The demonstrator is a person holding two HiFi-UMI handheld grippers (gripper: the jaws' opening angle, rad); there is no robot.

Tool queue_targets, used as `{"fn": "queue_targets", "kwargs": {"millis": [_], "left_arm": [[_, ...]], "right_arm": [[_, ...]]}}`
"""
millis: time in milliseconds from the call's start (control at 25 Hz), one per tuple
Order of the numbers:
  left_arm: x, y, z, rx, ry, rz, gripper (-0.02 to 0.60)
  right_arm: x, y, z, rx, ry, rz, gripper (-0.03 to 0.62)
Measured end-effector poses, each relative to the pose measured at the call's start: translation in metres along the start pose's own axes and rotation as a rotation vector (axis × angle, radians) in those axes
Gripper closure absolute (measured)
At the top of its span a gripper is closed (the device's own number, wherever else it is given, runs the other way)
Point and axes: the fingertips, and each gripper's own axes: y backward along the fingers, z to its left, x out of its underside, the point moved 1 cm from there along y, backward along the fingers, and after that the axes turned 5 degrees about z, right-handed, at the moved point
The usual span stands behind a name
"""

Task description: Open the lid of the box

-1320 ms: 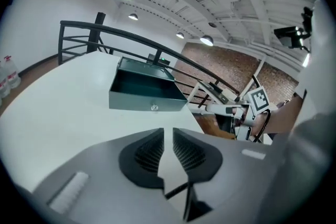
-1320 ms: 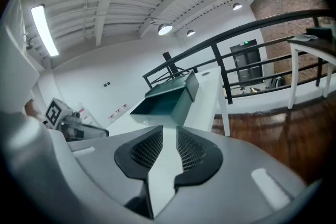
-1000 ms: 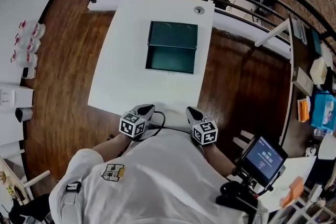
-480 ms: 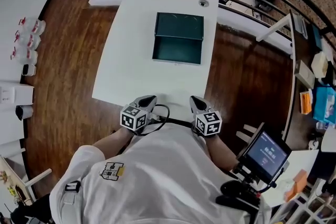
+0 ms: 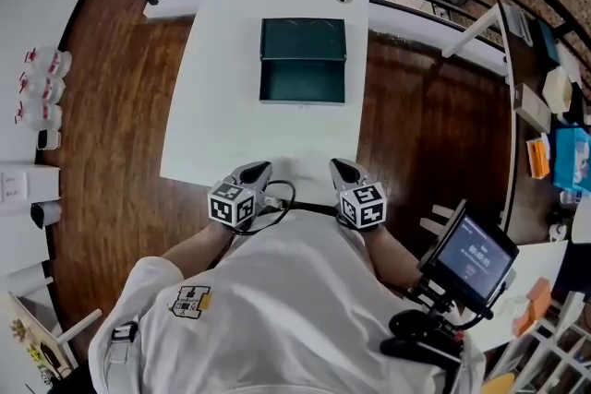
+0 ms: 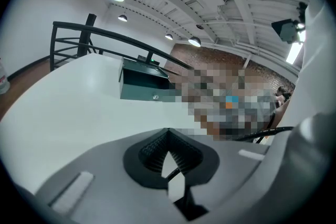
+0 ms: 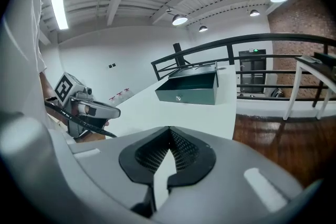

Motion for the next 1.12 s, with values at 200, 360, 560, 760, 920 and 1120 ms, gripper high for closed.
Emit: {"fn": "queue_targets", "kwargs": {"millis": [200,360,560,760,920,1120], "left_arm": [[0.000,-0.003,-0.002,0.003,-0.002,-0.002,0.581],[-0.003,-0.003,-0.002,0.004,0.000,-0.006,0.581],[-0.004,-0.002,-0.003,0.001,0.008,-0.010,0.581],[-0.006,-0.002,-0.003,-0.001,0.011,-0.017,0.581],[-0.009,-0.001,-0.002,-0.004,0.013,-0.025,0.581],[-0.010,-0.001,-0.003,-0.003,0.019,-0.030,0.581]], "right_arm": [[-0.001,0.000,0.000,0.008,0.019,-0.001,0.595],[-0.005,0.000,0.000,0.007,0.026,-0.007,0.595],[-0.006,0.001,0.001,0.006,0.027,-0.011,0.595],[-0.007,0.002,0.001,0.006,0.025,-0.013,0.595],[-0.010,0.002,0.002,0.005,0.027,-0.018,0.595],[-0.011,0.003,0.001,0.009,0.028,-0.018,0.595]]}}
